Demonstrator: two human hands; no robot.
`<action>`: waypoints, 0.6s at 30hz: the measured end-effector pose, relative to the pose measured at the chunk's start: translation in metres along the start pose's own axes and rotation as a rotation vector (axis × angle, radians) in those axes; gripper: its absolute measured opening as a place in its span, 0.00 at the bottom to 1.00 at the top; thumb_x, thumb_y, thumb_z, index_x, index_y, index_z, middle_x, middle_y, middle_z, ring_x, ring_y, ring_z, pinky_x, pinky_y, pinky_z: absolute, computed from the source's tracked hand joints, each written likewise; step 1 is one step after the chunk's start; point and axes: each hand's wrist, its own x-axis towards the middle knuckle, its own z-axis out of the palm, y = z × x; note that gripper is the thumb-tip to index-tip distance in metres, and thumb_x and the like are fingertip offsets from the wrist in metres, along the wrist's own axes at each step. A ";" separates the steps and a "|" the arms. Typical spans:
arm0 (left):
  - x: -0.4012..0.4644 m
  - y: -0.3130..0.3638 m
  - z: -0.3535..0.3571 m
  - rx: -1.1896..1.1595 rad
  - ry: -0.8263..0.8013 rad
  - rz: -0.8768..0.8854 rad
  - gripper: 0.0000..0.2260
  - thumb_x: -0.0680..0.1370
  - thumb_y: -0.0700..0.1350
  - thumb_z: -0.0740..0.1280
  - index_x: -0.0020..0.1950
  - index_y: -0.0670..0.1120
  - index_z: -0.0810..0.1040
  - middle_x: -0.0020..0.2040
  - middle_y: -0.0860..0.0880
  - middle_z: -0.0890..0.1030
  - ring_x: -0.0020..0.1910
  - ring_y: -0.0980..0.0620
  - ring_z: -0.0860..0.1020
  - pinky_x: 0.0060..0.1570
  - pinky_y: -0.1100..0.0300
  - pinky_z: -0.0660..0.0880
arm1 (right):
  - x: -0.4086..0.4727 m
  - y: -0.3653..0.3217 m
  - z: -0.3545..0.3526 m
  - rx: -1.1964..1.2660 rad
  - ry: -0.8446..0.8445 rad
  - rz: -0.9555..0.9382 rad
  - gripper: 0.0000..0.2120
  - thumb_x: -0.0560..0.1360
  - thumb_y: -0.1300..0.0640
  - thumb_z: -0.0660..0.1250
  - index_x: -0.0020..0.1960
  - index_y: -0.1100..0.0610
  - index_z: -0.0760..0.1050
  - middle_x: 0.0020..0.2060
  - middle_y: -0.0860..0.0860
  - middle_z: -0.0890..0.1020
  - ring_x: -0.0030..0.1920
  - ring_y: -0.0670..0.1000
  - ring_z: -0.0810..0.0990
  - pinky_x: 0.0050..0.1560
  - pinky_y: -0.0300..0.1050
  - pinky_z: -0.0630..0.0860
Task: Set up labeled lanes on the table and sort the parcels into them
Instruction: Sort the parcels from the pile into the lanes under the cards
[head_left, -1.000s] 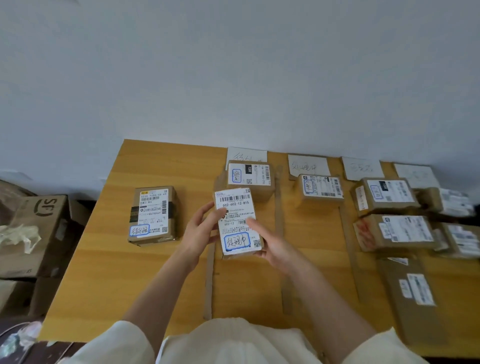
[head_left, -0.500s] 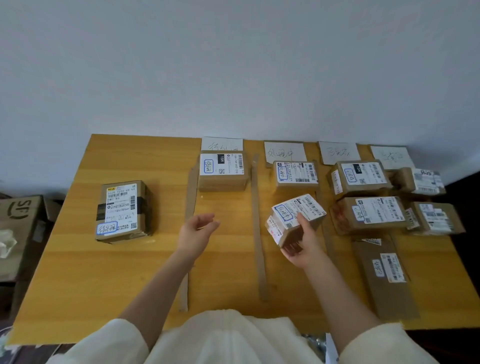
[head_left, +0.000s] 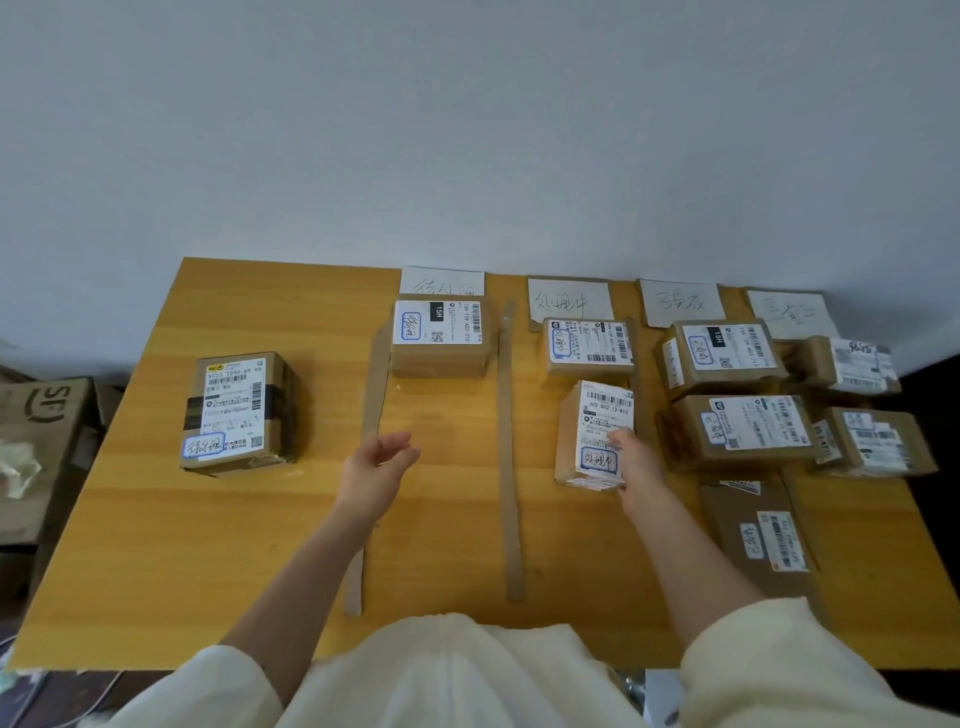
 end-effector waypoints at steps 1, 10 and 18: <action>0.001 0.000 0.000 0.003 0.000 -0.002 0.09 0.76 0.47 0.70 0.56 0.51 0.78 0.54 0.50 0.80 0.56 0.50 0.78 0.58 0.54 0.74 | 0.001 0.001 0.001 -0.001 0.015 -0.009 0.12 0.77 0.53 0.66 0.56 0.59 0.77 0.44 0.54 0.85 0.41 0.53 0.84 0.36 0.44 0.78; 0.001 0.000 -0.012 -0.037 0.054 -0.008 0.09 0.77 0.46 0.69 0.57 0.51 0.78 0.53 0.51 0.80 0.54 0.52 0.77 0.52 0.59 0.72 | -0.038 0.000 0.046 -0.445 0.465 -0.615 0.24 0.72 0.48 0.71 0.66 0.52 0.71 0.64 0.53 0.72 0.65 0.56 0.69 0.66 0.58 0.68; 0.007 -0.019 -0.080 -0.174 0.446 -0.056 0.09 0.80 0.47 0.63 0.53 0.48 0.81 0.48 0.51 0.83 0.49 0.50 0.79 0.47 0.57 0.74 | -0.098 0.020 0.168 -0.550 -0.264 -0.808 0.14 0.76 0.54 0.68 0.62 0.51 0.73 0.52 0.45 0.78 0.53 0.47 0.76 0.57 0.48 0.75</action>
